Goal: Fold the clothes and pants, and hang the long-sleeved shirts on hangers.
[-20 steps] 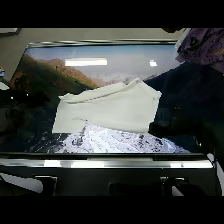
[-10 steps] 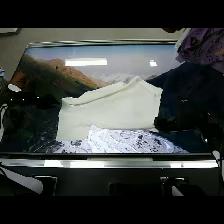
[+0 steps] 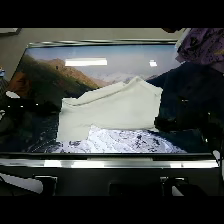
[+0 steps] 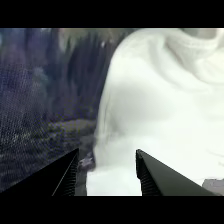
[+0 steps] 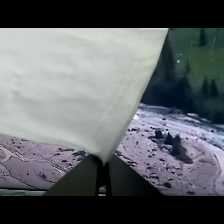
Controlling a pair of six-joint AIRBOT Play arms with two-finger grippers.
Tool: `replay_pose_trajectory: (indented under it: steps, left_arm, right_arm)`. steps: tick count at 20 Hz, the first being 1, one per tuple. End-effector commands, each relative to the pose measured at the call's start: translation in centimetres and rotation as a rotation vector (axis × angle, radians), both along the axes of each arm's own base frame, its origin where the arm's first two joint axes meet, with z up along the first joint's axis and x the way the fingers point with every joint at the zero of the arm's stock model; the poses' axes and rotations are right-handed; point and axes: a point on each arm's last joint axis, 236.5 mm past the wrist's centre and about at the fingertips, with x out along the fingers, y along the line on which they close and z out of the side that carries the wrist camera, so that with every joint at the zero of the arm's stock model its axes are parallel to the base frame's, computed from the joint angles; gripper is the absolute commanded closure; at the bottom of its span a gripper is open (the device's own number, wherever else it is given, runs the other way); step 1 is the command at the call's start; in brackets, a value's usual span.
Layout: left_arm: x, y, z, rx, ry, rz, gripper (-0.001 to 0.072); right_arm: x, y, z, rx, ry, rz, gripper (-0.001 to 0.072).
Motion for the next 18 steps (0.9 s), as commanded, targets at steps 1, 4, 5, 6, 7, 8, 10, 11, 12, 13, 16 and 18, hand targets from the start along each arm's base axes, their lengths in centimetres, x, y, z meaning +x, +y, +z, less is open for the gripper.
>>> replay_pose_trajectory:
  steps: [1, 4, 5, 6, 7, 8, 10, 11, 12, 13, 16, 18]
  left_arm:
    - [0.8, 0.0, -0.5, 0.017, -0.046, 0.025, 0.0293]
    - [1.0, -0.6, -1.0, 0.022, -0.055, 0.009, 0.0294]
    - [1.0, -0.8, -1.2, 0.021, -0.05, 0.004, 0.0294]
    - [0.9, -1.1, -1.5, 0.015, -0.043, 0.0, 0.0295]
    - [0.9, -1.6, -1.6, 0.002, -0.036, -0.002, 0.0328]
    - [0.8, -2.0, -1.7, -0.014, -0.027, -0.005, 0.0372]
    - [0.7, -3.0, -1.3, -0.05, -0.027, -0.017, 0.069]
    - [1.1, -3.7, -0.5, -0.086, -0.044, -0.016, 0.0689]
    - [2.0, -4.4, 0.8, -0.129, -0.065, -0.002, 0.0691]
    - [3.4, -5.1, 2.9, -0.174, -0.112, 0.007, 0.0692]
    - [8.3, -5.4, 11.1, -0.104, -0.316, -0.033, 0.0694]
    - [11.1, -3.5, 17.9, 0.069, -0.453, -0.023, 0.0694]
  right_arm:
    - [-0.2, 0.1, 0.0, 0.005, 0.006, 0.003, 0.0681]
    - [-0.1, 0.1, 0.1, 0.005, 0.005, 0.002, 0.0681]
    - [-0.1, 0.2, 0.1, 0.007, 0.005, 0.002, 0.0681]
    - [-0.1, 0.3, 0.1, 0.011, 0.006, 0.001, 0.0681]
    - [-0.1, 0.3, 0.1, 0.015, 0.006, 0.001, 0.0681]
    - [-0.1, 0.4, 0.1, 0.018, 0.006, 0.0, 0.0681]
    - [0.1, 0.9, 0.4, 0.042, -0.005, -0.007, 0.0681]
    - [0.4, 1.4, 0.7, 0.07, -0.014, -0.017, 0.0682]
    - [1.0, 2.1, 1.2, 0.102, -0.04, -0.023, 0.0682]
    - [1.9, 2.9, 2.1, 0.144, -0.083, -0.028, 0.0682]
    - [6.0, 3.2, 6.8, 0.184, -0.258, -0.05, 0.0684]
    - [9.4, 2.8, 13.2, 0.139, -0.464, 0.016, 0.0684]
